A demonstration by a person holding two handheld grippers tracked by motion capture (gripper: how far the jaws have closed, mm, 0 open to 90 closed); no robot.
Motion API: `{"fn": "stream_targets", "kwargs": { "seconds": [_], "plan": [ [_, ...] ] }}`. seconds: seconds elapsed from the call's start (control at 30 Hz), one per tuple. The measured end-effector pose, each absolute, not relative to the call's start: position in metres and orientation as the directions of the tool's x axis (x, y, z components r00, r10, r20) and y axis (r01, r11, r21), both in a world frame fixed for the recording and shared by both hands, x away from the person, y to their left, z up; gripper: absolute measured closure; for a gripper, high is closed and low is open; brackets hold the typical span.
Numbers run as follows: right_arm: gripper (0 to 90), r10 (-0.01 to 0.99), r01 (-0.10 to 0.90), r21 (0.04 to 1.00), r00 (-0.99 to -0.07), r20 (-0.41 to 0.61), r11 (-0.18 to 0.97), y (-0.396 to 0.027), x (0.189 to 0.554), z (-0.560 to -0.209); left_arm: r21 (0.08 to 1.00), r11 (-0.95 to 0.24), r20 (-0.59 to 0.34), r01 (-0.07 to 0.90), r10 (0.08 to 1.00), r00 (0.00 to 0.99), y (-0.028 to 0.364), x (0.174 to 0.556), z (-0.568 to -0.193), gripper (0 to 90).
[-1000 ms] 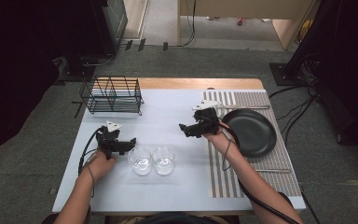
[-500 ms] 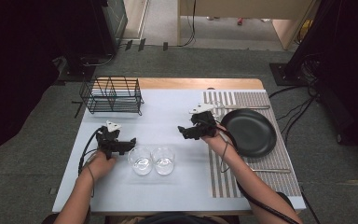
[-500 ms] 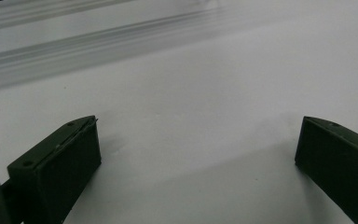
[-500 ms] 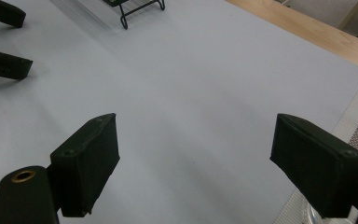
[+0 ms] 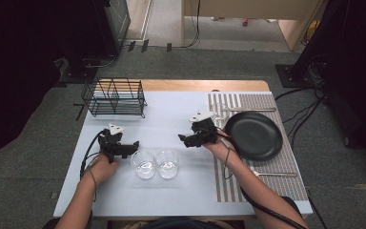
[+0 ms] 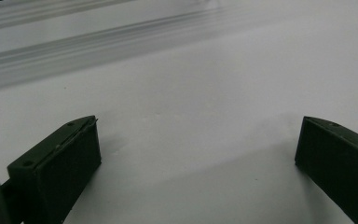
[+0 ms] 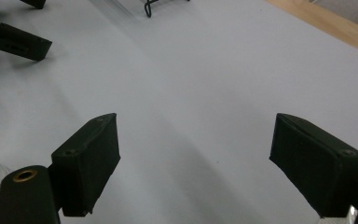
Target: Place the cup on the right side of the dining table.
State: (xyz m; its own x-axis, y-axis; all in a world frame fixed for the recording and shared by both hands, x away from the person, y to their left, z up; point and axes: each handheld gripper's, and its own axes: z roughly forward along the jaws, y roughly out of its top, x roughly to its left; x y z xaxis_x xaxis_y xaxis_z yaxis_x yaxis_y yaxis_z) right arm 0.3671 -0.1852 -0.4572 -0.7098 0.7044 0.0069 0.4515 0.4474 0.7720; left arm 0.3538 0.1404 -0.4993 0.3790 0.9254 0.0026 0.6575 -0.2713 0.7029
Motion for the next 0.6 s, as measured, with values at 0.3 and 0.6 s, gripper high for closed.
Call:
{"fn": "stream_targets", "kwargs": {
  "seconds": [0.3, 0.6],
  "plan": [
    [16.0, 0.686, 0.447, 0.761, -0.728, 0.004, 0.47, -0.181, 0.366, -0.465, 0.702, -0.273, 0.004, 0.658, 0.925, 0.38, 0.14, 0.354, -0.499, 0.0],
    [16.9, 0.67, 0.449, 0.752, -0.743, 0.012, 0.484, -0.176, 0.365, -0.473, 0.702, -0.273, 0.004, 0.658, 0.925, 0.38, 0.14, 0.354, -0.499, 0.0]
  ]
}}
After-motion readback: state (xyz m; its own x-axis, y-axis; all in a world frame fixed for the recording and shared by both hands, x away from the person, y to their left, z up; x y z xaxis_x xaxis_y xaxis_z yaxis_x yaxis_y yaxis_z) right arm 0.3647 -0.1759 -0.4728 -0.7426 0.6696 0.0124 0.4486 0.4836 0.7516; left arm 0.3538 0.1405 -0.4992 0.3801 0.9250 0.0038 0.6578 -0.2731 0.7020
